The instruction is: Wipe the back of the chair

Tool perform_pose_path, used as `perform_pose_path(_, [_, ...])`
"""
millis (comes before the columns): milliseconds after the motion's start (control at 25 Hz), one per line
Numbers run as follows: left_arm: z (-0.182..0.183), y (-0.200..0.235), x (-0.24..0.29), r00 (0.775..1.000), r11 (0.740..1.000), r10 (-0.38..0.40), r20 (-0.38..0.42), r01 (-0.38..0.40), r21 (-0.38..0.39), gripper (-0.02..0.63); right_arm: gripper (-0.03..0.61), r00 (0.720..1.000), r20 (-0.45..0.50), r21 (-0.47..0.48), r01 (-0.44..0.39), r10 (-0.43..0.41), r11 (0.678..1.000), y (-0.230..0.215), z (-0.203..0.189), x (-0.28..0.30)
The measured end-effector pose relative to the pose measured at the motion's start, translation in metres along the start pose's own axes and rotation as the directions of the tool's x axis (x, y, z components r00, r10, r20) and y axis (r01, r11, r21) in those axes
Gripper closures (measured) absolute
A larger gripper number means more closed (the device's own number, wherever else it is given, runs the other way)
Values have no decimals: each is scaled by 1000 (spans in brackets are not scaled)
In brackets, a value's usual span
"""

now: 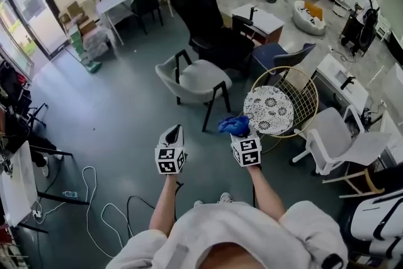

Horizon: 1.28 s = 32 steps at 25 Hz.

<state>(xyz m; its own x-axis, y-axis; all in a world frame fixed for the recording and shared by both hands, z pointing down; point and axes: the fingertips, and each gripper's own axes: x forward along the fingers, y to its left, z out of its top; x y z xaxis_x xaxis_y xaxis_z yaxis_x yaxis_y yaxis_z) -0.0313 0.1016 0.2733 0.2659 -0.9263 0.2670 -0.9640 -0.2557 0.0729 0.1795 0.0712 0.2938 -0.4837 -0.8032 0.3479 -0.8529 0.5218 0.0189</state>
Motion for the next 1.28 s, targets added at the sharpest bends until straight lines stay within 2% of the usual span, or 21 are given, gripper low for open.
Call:
perform_pose_path(440, [-3,-30,8,1000,1000,21,-9,-21,-3,611,494,996,40,5,-74,74,997,-11,2,-7])
perform_pose_path(760, [-12,-30,15,999,1000,26,-28,-26,-9,611,494,995,34,4,-97,97,995,-6,-4,2])
perform_pose_path(1040, [-7,1,37,1000,1000,12,-19,-12,-20,611,494,997,21,-9,-80,80,997,-2,3,36])
perform_pose_path(1280, [9,46,73,999,999,-35,-6,34,-14,611,494,999,36,-2,-25,25,1000,3,31,83])
